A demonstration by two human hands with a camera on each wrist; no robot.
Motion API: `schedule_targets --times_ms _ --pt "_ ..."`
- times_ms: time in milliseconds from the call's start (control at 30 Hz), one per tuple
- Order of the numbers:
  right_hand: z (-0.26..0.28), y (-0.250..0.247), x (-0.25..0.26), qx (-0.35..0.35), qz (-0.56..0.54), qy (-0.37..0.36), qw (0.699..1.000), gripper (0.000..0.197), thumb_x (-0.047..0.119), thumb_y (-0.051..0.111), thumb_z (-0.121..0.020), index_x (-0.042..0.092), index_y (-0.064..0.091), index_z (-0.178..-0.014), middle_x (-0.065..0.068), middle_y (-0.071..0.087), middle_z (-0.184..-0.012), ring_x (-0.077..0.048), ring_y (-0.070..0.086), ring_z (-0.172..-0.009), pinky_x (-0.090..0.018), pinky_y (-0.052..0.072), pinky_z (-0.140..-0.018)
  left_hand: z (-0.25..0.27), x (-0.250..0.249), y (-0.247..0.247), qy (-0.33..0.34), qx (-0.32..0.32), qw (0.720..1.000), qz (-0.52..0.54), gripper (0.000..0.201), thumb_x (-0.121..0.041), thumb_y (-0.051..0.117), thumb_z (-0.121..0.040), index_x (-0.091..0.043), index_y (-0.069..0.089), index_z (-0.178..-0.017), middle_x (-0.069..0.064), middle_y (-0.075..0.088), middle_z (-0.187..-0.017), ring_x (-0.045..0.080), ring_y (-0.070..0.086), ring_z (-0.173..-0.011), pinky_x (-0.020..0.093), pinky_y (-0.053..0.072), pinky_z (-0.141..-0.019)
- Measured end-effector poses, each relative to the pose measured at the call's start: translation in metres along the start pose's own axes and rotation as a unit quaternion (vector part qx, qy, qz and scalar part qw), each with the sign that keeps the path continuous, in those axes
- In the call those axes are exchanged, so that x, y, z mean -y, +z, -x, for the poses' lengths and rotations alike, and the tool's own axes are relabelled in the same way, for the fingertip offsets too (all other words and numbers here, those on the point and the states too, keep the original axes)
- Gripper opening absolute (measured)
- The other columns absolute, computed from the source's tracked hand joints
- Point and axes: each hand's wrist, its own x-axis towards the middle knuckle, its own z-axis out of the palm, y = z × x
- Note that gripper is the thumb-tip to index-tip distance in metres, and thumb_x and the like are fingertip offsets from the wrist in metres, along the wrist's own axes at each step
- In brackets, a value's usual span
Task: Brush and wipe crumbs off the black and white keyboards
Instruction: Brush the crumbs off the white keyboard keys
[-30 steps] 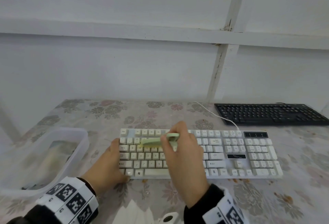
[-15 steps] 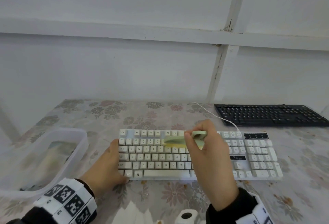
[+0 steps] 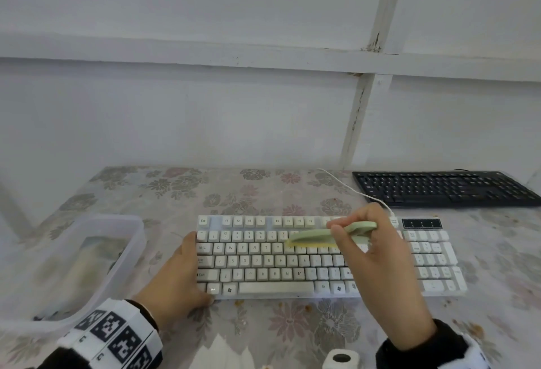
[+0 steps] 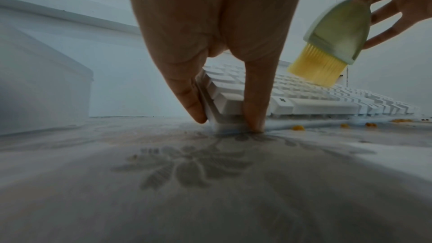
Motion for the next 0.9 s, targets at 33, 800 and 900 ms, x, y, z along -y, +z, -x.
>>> schedule_targets --times_ms 33,800,900 --pt "0.000 -0.003 -0.005 -0.006 0.016 0.004 1.000 0.017 0.016 0.063 -0.088 0.026 0.052 -0.080 0.010 0.065 -0.084 -0.008 0.061 -0.081 -0.025 0.049 -0.072 0.000 0.000 0.000 0.001 0.000 1.000 -0.002 0.089 -0.015 0.076 -0.064 -0.025 0.018 -0.130 -0.007 0.049 -0.115 0.004 0.053 -0.098 0.015 0.048 -0.072" --pt "-0.016 -0.059 -0.041 -0.056 0.033 0.018 0.998 0.011 0.010 0.064 -0.087 0.015 0.056 -0.082 0.015 0.067 -0.086 -0.007 0.058 -0.075 -0.015 0.043 -0.060 0.003 -0.005 -0.001 -0.002 0.000 1.000 -0.004 0.086 -0.013 0.076 -0.064 -0.024 0.020 -0.129 -0.010 0.049 -0.114 -0.002 0.050 -0.094 0.008 0.044 -0.066" --pt "-0.018 -0.068 -0.044 -0.081 0.061 0.020 0.995 0.016 0.012 0.064 -0.087 0.020 0.054 -0.079 0.014 0.066 -0.086 -0.016 0.054 -0.074 -0.023 0.040 -0.059 0.004 -0.007 -0.002 -0.001 0.001 1.000 -0.004 0.086 -0.012 0.076 -0.064 -0.023 0.021 -0.129 -0.011 0.048 -0.113 -0.004 0.050 -0.093 0.006 0.044 -0.065"
